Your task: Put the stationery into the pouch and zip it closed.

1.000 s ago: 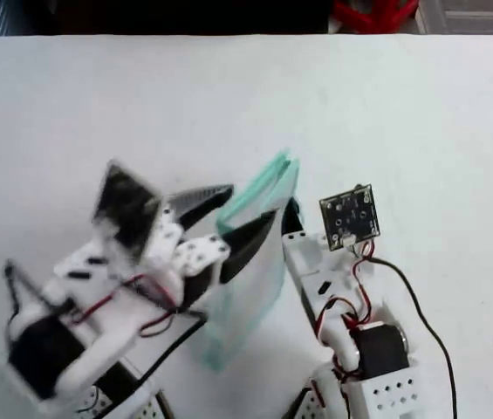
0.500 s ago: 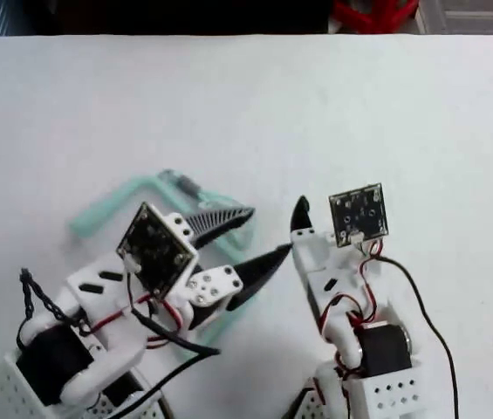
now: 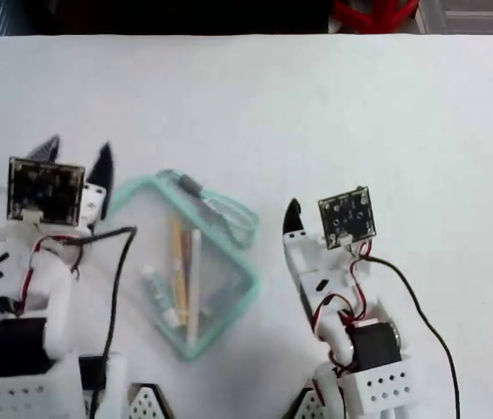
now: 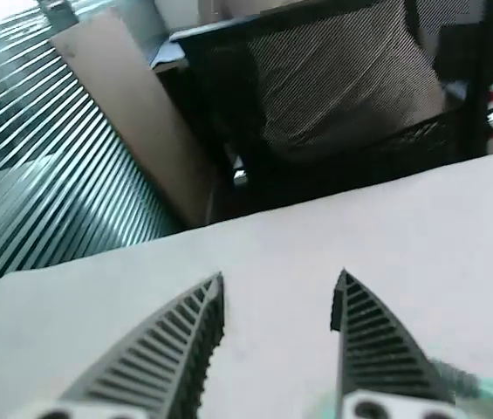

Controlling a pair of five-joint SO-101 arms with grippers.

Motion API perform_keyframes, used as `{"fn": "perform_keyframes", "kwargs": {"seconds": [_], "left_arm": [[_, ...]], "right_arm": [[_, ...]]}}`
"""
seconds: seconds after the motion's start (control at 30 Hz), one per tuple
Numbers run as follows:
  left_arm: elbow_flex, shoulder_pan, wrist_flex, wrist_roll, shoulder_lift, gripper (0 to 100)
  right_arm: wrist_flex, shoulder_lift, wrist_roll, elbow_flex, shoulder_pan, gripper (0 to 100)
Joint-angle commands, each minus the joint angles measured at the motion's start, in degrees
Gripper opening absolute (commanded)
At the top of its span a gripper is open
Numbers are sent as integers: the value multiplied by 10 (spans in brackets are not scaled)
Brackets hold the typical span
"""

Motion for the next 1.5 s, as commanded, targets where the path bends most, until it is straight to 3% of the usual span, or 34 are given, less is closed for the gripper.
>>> {"fn": "perform_keyframes", "kwargs": {"seconds": [0.0,0.17,0.27,0.37,0.47,0.57,0.7,0.87,1.07,1.17,1.33,1.47], "left_arm": [[56,-56,-79,-56,-5,153],[207,-126,-302,-193,-3,74],[257,-144,-371,-207,42,45],[170,-165,-294,-127,125,39],[0,-173,-119,-64,229,41],[-153,-148,25,-93,356,41],[-288,-123,128,-200,544,40],[-431,-124,171,-268,756,37],[-568,-126,198,-273,941,37],[-607,-125,221,-281,996,37],[-622,-116,283,-405,1044,24],[-622,-131,289,-430,1051,24]], "right_arm": [[-13,-7,2,-5,-9,347],[-12,-7,2,-5,-8,347],[-12,-7,1,-5,-8,347],[-12,-7,1,-5,-8,347],[-12,-7,1,-4,-8,347],[-12,-7,1,-4,-8,347],[-12,-7,1,-4,-8,347],[-12,-7,1,-4,-8,347],[-12,-7,2,-4,-8,347],[-12,-7,2,-4,-8,347],[-13,-7,2,-4,-8,347],[-13,-7,2,-4,-8,347]]}}
